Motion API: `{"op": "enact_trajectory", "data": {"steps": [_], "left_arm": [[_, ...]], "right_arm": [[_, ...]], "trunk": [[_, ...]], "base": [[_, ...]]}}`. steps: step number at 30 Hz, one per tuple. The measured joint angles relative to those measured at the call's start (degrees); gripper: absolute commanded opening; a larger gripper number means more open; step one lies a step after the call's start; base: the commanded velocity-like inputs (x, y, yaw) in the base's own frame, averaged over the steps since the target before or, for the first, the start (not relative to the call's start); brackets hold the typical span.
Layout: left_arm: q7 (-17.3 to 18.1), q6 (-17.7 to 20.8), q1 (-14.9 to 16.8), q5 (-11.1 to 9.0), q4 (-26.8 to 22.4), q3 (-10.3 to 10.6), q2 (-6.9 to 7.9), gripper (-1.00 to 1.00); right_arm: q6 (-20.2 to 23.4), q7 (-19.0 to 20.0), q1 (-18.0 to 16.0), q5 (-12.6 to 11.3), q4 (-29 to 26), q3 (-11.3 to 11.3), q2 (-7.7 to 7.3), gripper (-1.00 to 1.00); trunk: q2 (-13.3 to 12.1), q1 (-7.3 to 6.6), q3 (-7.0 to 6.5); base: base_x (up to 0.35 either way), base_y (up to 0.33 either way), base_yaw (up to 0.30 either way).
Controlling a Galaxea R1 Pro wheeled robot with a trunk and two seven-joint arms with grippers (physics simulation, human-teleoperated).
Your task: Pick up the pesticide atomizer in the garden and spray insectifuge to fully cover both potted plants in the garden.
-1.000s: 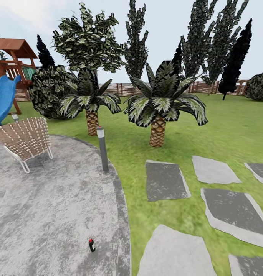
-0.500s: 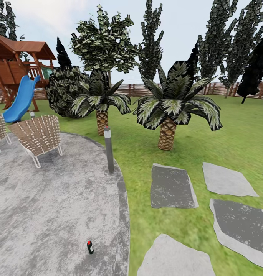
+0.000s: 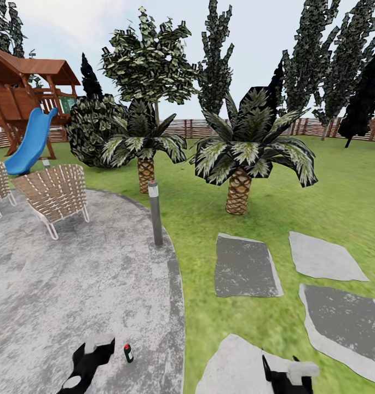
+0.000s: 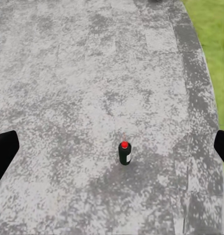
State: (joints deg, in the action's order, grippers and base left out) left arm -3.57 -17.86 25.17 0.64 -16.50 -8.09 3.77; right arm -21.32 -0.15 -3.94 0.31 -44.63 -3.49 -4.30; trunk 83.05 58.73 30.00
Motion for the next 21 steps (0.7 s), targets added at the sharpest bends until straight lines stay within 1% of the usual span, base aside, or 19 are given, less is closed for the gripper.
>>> {"op": "enact_trajectory", "data": {"steps": [1, 2, 4, 5, 6, 7, 11, 13, 16, 19, 21], "left_arm": [[0.01, 0.80, 1.47, 0.07, 0.00, 0.03, 0.06, 1.00], [0.02, 1.26, 2.23, 0.09, 0.00, 0.01, 0.12, 1.00], [0.02, 2.76, 4.65, 0.19, -0.01, 0.08, 0.30, 1.00], [0.02, 3.18, 5.44, 0.20, 0.00, 0.10, 0.35, 1.00], [0.02, 3.31, 5.73, 0.21, 0.00, 0.10, 0.37, 1.00], [0.03, 3.53, 6.38, 0.23, 0.01, 0.20, 0.51, 1.00], [0.06, 3.53, 6.39, 0.20, 0.07, 0.42, 0.59, 1.00], [0.01, 3.43, 5.98, 0.65, 0.16, 1.54, 0.65, 1.00], [-0.03, 3.15, 5.78, 1.24, 0.20, 2.18, 0.69, 1.00], [-0.11, 2.85, 5.74, 1.53, 0.19, 2.43, 0.61, 1.00], [-0.12, 2.82, 5.73, 1.60, 0.18, 2.47, 0.54, 1.00]], "right_arm": [[2.04, 0.02, -1.21, 0.01, -1.46, 0.00, -0.02, 1.00], [3.12, 0.02, -1.95, 0.00, -2.07, 0.00, -0.03, 1.00], [6.75, 0.05, -5.17, 0.01, -3.48, -0.02, -0.07, 1.00], [7.88, 0.06, -6.69, 0.01, -3.80, -0.04, -0.11, 1.00], [8.31, 0.06, -7.45, 0.01, -3.91, -0.07, -0.14, 1.00], [9.22, 0.17, -9.25, 0.01, -4.18, -0.16, -0.64, 1.00], [9.70, 0.33, -10.36, 0.01, -4.17, -0.18, -1.20, 1.00], [9.77, 0.40, -10.61, 0.03, -4.02, -0.05, -1.36, 1.00], [9.79, 0.44, -10.68, 0.01, -4.18, -0.01, -1.46, 1.00], [9.80, 0.46, -10.70, 0.01, -4.29, -0.06, -1.59, 1.00], [9.84, 0.46, -10.71, 0.01, -4.28, -0.07, -1.71, 1.00]], "trunk": [[0.00, 0.00, -0.01], [0.00, 0.00, 0.00], [0.00, 0.00, -0.01], [0.00, 0.00, 0.00], [0.00, 0.00, 0.00], [0.00, 0.00, -0.01], [0.00, 0.00, 0.01], [0.00, 0.00, 0.01], [0.00, 0.00, 0.01], [0.00, 0.00, 0.01], [0.00, -0.01, 0.01]], "base": [[0.000, 0.000, 0.000], [0.000, 0.000, 0.000], [0.000, 0.000, 0.000], [0.000, 0.000, 0.000], [0.000, 0.000, 0.000], [0.000, 0.000, 0.000], [0.000, 0.000, 0.000], [0.000, 0.000, 0.000], [0.000, 0.000, 0.000], [0.022, 0.000, 0.000], [0.149, -0.066, 0.000]]}}
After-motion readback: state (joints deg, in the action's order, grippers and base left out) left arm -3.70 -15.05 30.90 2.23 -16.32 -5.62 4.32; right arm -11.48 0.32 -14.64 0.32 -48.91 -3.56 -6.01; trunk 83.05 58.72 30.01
